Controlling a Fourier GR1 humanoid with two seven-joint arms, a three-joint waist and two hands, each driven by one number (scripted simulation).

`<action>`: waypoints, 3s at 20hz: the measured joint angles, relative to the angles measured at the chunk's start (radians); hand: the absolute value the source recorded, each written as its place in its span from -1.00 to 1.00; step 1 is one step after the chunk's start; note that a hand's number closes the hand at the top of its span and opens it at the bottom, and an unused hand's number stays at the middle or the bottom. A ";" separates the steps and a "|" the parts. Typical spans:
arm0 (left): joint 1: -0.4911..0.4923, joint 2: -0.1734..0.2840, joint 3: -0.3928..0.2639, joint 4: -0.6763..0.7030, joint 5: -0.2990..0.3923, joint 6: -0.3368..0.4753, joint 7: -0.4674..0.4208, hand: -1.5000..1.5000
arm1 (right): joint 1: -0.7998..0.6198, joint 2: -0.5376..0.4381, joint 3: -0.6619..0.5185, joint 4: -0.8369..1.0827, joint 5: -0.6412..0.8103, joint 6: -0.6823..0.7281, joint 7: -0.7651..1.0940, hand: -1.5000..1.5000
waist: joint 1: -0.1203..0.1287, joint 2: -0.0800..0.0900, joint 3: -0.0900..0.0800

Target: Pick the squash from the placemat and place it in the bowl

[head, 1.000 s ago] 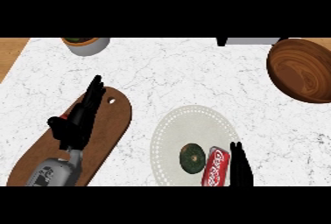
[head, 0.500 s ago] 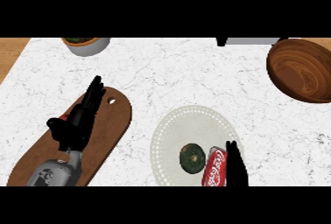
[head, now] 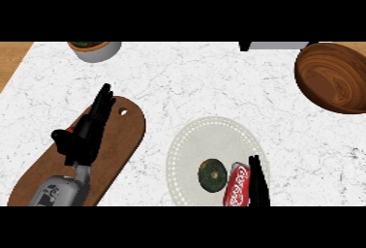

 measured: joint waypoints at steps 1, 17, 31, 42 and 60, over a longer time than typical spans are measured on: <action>-0.001 -0.005 0.000 0.004 -0.003 -0.001 -0.001 0.00 | 0.000 0.000 0.000 0.004 -0.022 -0.011 -0.011 -1.00 | 0.000 0.000 0.000; 0.018 -0.045 0.031 -0.029 -0.055 -0.037 0.025 0.00 | -0.137 0.095 -0.045 0.308 -0.286 -0.221 -0.185 -1.00 | 0.003 0.000 0.000; 0.008 -0.070 0.080 -0.044 -0.083 -0.081 0.059 0.00 | -0.194 0.106 -0.097 0.469 -0.292 -0.205 -0.169 1.00 | 0.003 -0.006 -0.004; 0.030 -0.100 0.087 -0.029 -0.110 -0.098 0.024 0.00 | -0.306 0.098 -0.044 0.587 -0.291 -0.151 -0.214 1.00 | 0.001 -0.008 -0.007; 0.020 -0.112 0.099 -0.025 -0.119 -0.084 0.036 0.00 | -0.294 -0.551 -0.105 -0.028 -0.937 0.357 -0.958 1.00 | -0.018 -0.001 0.005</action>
